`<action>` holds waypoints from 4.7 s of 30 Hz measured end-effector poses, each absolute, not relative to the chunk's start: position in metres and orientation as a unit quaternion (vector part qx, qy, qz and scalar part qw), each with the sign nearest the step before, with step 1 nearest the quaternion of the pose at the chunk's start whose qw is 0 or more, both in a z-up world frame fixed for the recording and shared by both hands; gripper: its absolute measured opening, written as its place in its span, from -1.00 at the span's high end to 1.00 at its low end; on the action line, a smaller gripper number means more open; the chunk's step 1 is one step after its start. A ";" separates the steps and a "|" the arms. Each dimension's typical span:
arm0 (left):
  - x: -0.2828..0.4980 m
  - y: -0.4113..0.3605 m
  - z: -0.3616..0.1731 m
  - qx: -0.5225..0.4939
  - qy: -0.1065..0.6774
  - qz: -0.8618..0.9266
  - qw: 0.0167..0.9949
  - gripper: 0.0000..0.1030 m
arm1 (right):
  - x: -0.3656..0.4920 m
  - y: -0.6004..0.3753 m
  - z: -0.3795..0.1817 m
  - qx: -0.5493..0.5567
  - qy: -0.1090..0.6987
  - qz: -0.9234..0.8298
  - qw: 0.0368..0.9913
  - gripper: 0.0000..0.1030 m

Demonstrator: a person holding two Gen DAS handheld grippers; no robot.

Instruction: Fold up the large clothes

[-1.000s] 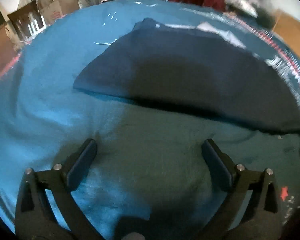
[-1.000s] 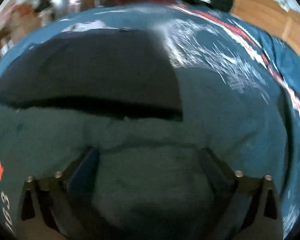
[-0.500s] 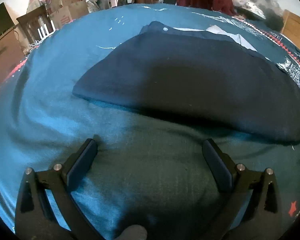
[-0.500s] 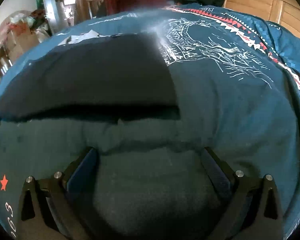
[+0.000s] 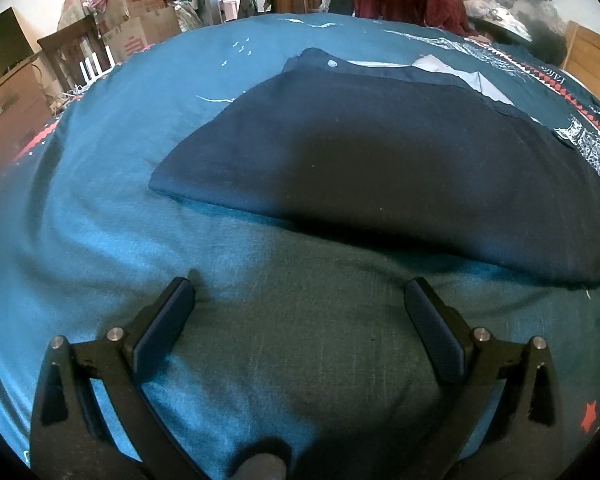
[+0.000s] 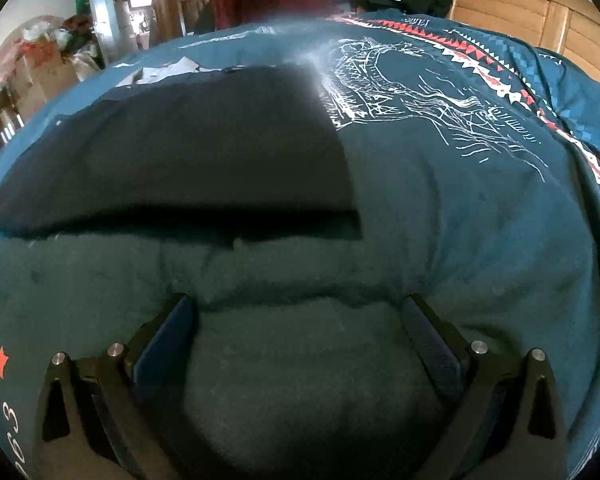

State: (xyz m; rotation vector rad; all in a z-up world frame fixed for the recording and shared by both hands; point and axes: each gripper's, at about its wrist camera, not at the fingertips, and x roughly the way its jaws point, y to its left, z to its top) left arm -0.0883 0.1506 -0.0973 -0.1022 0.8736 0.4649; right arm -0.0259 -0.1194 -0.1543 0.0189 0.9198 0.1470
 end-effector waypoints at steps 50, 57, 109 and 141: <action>-0.125 0.187 -0.068 -0.212 0.396 0.128 0.884 -0.99 | -0.030 -0.120 -0.152 0.014 0.439 0.078 0.895 -1.00; -0.121 0.253 -0.072 -0.438 0.325 0.043 0.837 -0.76 | -0.031 -0.119 -0.152 0.014 0.441 0.078 0.894 -1.00; -0.022 0.027 -0.017 -0.034 0.308 -0.166 0.936 0.86 | 0.208 0.025 -0.032 0.148 0.503 0.338 0.781 0.52; -0.047 -0.027 -0.019 0.024 0.356 -0.213 0.910 0.17 | 0.153 -0.223 -0.093 0.295 0.493 0.321 0.753 0.05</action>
